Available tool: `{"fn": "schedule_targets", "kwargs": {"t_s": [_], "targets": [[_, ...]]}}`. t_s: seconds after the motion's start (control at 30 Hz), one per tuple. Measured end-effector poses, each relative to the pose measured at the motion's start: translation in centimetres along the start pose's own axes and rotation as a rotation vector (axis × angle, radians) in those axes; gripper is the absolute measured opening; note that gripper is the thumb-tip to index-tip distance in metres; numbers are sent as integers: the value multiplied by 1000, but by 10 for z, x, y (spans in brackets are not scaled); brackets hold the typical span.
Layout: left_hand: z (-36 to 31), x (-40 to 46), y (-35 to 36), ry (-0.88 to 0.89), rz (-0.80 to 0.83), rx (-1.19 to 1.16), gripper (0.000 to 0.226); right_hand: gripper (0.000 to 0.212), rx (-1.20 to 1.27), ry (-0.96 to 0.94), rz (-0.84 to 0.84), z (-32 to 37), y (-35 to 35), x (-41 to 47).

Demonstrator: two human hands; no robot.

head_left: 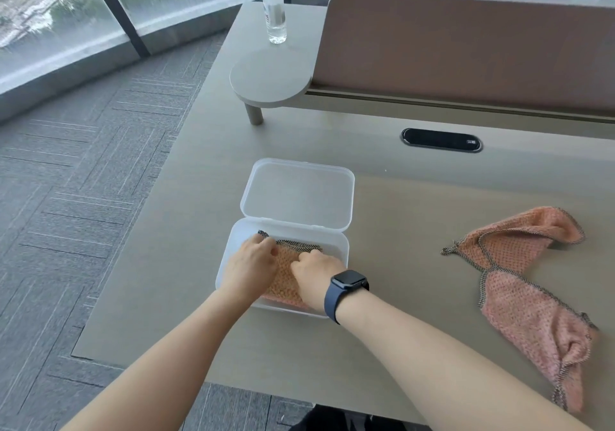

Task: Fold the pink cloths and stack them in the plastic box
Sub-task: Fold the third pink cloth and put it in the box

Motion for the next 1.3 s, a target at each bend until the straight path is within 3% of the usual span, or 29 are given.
{"fn": "schedule_targets", "kwargs": {"t_s": [0.17,0.43,0.5,0.67,0.83,0.93,1.17,1.3], "targets": [[5,-2,16,122,259,105,32,27,-51,31,17,-9,11,-1],[7,-3,18,144,322,124,46,28,-39,15,53,-10,17,-4],[1,-2,13,118,289,84,43,24,6,14,-10,-12,10,-8],[-48,-5,-6,195,53,-100,13,8,251,47,-382,-42,-33,-39],[-139,-11,9,343,49,-214,13,10,314,273,-551,-122,-50,-95],[-195,-13,37,430,114,-233,14,9,327,426,-533,-176,-35,-136],[-278,-16,119,436,347,-175,18,4,386,792,-480,-272,39,-245],[-310,-16,153,424,400,-151,19,15,397,989,-364,-313,82,-289]]}}
Point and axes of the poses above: each hand's wrist, its own x-axis towards the middle knuckle, its own y-axis out of the palm, z = x × y, the point moved 5 cm from there along x, towards the middle knuckle, and after that the axes turned 4 degrees about -x, right-handed, at the moved point
